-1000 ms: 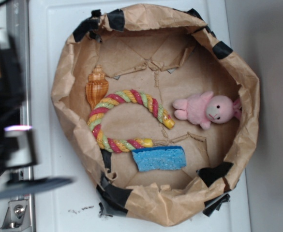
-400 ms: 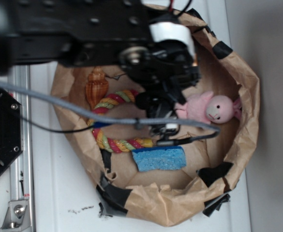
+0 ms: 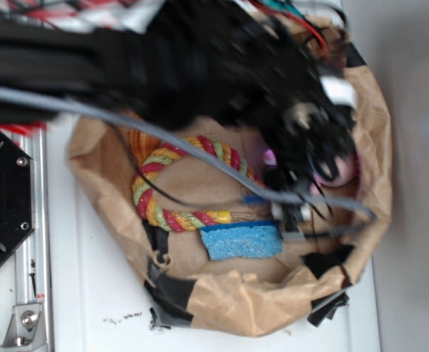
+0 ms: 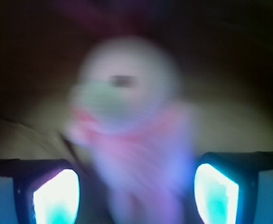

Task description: Grab the pink bunny.

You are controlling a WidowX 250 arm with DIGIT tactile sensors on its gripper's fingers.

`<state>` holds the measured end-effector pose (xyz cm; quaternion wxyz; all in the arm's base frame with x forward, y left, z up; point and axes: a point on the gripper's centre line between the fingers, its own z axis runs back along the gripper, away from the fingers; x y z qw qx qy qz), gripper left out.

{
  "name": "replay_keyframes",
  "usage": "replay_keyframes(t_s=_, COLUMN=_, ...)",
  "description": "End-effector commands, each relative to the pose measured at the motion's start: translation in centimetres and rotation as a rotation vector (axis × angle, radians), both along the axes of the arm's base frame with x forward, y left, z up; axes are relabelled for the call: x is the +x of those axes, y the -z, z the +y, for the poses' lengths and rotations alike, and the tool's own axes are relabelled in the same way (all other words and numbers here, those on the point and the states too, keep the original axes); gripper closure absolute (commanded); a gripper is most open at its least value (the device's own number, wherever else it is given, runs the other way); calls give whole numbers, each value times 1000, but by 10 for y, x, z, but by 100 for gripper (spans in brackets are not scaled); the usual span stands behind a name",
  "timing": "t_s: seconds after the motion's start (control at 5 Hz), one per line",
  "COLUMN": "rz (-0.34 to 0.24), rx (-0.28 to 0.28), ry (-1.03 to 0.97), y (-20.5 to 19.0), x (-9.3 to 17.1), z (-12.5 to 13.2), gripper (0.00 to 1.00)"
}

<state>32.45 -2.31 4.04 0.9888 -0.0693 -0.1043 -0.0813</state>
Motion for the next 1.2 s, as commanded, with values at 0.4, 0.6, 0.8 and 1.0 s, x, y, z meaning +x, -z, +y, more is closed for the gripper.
replay_keyframes(t_s=0.4, rz=-147, rx=173, ry=106, y=-48, x=-8, z=-12, gripper=100)
replay_keyframes(t_s=0.6, rz=-103, rx=149, ry=120, y=-79, x=-25, z=-10, gripper=100)
replay_keyframes(t_s=0.8, rz=98, rx=194, ry=215, y=-114, x=-46, z=-12, gripper=100)
replay_keyframes(t_s=1.0, rz=329, rx=188, ry=-9, y=-123, x=-51, z=-4, gripper=100)
